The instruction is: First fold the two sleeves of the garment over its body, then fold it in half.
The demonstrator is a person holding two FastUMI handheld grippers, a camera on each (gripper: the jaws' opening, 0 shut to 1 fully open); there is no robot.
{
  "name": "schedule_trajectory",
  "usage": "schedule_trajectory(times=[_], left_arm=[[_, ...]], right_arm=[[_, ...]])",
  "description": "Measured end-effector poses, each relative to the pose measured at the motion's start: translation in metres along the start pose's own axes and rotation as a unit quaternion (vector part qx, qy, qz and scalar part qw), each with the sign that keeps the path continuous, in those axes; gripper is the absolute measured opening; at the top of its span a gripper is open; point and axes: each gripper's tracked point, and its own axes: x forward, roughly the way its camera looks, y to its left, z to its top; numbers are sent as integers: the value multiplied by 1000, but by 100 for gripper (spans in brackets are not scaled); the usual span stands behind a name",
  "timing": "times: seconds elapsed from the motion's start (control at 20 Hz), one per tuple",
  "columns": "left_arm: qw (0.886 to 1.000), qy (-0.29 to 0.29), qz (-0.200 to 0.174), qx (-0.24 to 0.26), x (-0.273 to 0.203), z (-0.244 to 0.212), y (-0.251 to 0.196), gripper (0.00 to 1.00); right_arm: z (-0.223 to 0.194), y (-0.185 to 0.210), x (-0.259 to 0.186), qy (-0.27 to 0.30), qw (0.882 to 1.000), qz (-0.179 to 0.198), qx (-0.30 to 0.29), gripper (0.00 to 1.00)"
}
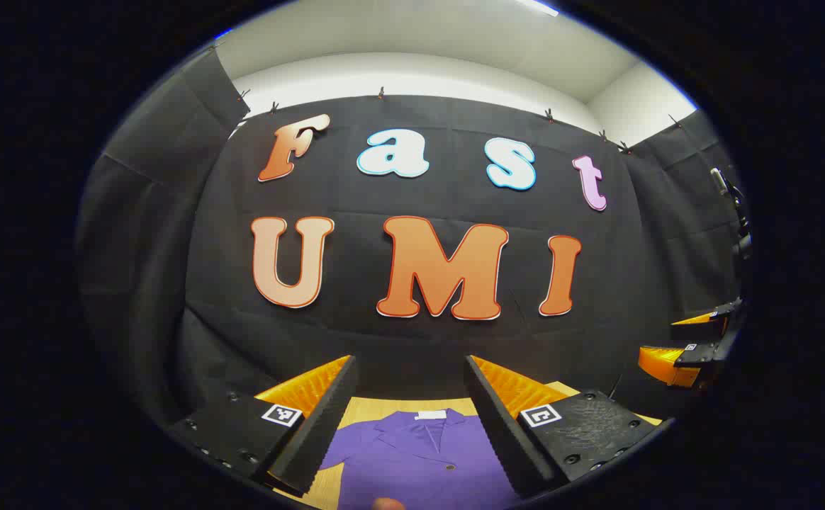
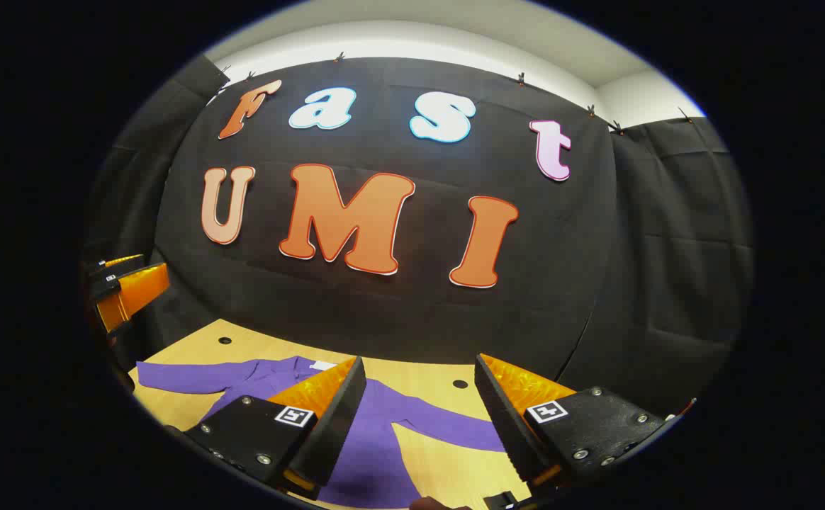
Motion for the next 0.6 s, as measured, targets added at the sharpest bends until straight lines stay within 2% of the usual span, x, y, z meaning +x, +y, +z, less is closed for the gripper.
schedule_trajectory(times=[0.2, 0.4, 0.6], left_arm=[[1000, 8, 16, 17, 5, -13, -2, 94], [999, 15, 16, 24, 10, -20, -17, 96], [999, 18, 20, 19, 20, -26, -27, 94]], right_arm=[[-2, 10, 16, -9, 1000, 28, 2, 94], [-7, 16, 32, -5, 998, 53, 24, 93], [-17, 11, 45, 1, 998, 53, 22, 93]])
